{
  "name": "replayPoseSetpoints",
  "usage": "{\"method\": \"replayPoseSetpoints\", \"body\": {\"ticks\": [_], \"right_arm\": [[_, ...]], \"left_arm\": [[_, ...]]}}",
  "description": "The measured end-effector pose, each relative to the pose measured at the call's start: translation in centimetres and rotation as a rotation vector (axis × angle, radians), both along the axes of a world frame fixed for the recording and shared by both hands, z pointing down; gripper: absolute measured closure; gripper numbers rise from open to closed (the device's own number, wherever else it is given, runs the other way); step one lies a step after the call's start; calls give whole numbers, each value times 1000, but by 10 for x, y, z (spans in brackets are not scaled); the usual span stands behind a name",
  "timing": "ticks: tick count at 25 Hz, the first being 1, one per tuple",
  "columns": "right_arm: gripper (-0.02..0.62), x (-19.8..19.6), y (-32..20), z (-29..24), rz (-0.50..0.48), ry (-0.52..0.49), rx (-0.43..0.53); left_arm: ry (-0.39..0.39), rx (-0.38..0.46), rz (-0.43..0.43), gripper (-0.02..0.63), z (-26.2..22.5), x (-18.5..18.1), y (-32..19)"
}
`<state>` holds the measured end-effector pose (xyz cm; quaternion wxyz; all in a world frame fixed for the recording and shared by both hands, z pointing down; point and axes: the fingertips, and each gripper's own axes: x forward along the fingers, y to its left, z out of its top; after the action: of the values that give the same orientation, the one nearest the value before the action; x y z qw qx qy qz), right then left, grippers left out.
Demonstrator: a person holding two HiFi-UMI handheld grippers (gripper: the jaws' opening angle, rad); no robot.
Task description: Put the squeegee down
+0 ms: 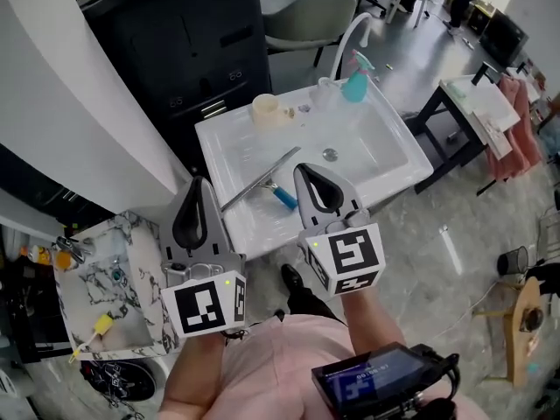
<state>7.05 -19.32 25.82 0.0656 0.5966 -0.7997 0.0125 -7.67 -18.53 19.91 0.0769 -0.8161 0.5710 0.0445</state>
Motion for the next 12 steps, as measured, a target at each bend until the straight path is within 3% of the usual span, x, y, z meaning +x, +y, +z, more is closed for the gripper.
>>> {"method": "replayPoseSetpoints", "body": {"ticks": [12], "right_arm": [[597, -6, 16, -16, 13, 18, 48]], "left_arm": [[21, 16, 9, 597, -5, -10, 6]]}}
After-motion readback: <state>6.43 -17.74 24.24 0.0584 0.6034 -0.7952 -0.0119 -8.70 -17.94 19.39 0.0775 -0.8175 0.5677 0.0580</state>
